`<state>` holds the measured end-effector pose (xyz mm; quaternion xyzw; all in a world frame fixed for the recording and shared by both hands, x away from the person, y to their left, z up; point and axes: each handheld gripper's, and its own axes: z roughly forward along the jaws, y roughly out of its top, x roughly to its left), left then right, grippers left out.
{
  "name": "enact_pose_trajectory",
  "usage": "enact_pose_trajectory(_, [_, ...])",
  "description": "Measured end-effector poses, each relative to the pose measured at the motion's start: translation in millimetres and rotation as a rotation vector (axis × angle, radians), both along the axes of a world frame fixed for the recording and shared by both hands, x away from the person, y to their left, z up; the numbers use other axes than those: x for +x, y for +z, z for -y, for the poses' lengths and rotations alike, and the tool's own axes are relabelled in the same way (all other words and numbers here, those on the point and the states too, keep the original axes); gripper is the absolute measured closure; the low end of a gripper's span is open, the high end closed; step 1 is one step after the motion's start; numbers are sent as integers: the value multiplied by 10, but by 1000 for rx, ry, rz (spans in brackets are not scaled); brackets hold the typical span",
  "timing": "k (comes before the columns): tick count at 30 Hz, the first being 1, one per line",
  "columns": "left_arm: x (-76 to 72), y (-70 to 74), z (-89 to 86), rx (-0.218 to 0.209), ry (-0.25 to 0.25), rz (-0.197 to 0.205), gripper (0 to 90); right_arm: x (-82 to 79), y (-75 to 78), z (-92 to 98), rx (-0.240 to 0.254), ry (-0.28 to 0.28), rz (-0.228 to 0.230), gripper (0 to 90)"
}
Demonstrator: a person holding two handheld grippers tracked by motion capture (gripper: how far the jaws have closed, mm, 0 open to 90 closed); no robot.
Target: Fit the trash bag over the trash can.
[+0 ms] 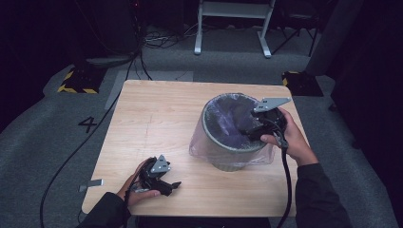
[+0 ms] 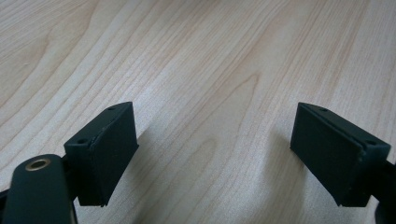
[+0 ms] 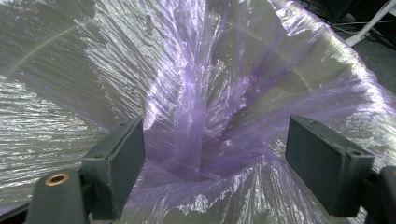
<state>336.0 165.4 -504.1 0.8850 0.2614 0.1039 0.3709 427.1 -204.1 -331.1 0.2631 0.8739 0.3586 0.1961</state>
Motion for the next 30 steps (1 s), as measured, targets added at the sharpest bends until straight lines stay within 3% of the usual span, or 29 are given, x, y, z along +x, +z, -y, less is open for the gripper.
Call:
enact_pose_trajectory(7, [-1, 0, 1, 0, -3, 0, 143, -18, -14, -75, -34, 55, -12, 252])
enact_pose_trajectory(17, [-3, -2, 3, -3, -5, -1, 143, 22, -39, -122, -88, 41, -80, 250])
enact_pose_trajectory(30, [-3, -1, 2, -2, -7, -1, 143, 58, -51, -179, -173, 32, -133, 240])
